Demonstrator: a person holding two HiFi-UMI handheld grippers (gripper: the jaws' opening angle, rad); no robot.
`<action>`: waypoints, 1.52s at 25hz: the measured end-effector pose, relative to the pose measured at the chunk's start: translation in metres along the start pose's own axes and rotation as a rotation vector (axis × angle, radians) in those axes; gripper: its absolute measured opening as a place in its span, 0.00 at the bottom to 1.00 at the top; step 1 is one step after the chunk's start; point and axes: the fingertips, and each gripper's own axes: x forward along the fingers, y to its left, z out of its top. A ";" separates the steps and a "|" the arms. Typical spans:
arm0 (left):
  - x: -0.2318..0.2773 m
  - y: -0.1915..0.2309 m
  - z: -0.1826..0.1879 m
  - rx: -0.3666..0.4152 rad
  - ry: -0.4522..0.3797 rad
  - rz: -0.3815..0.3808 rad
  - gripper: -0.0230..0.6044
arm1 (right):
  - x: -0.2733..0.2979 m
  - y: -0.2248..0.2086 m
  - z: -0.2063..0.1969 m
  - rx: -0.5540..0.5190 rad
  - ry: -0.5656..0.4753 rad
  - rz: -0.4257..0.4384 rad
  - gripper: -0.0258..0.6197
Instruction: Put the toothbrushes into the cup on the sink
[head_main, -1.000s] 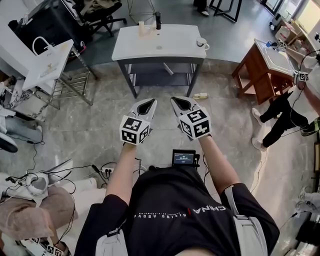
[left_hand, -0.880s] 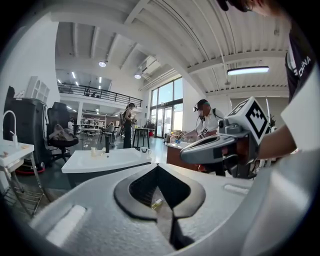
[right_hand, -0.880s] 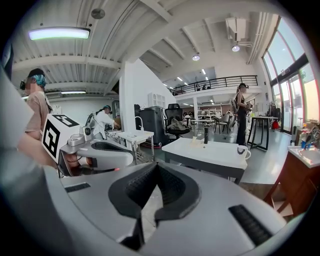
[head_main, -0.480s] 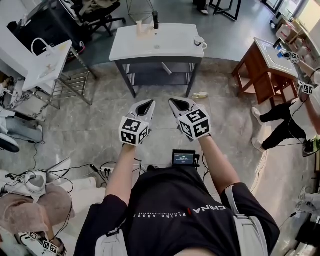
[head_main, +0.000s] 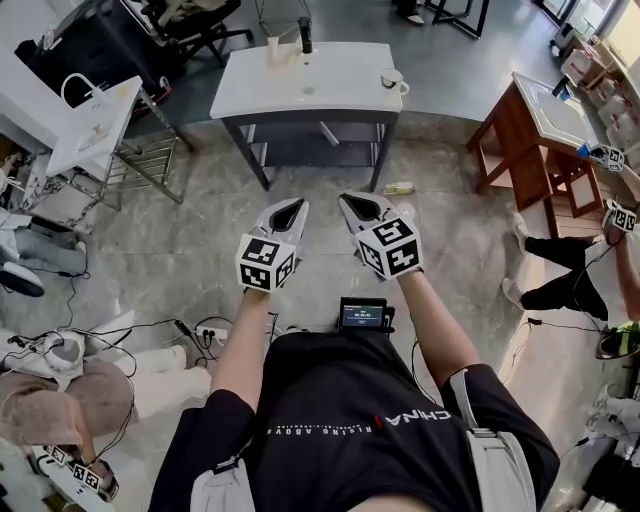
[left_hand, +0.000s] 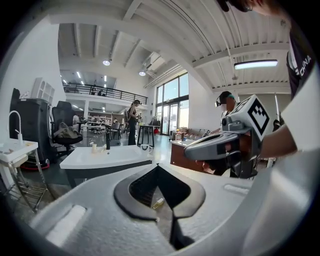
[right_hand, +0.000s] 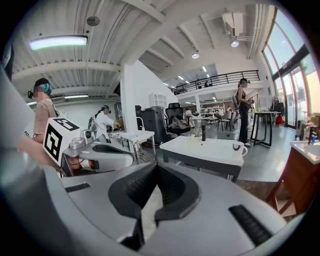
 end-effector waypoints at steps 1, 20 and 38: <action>0.002 -0.003 0.000 0.001 0.000 0.003 0.05 | -0.001 -0.004 -0.001 0.009 -0.003 0.005 0.05; 0.057 0.064 -0.002 -0.094 -0.037 -0.057 0.05 | 0.072 -0.053 0.002 0.061 0.039 -0.011 0.05; 0.128 0.241 0.009 -0.107 0.007 -0.165 0.05 | 0.247 -0.079 0.073 -0.019 0.109 -0.071 0.05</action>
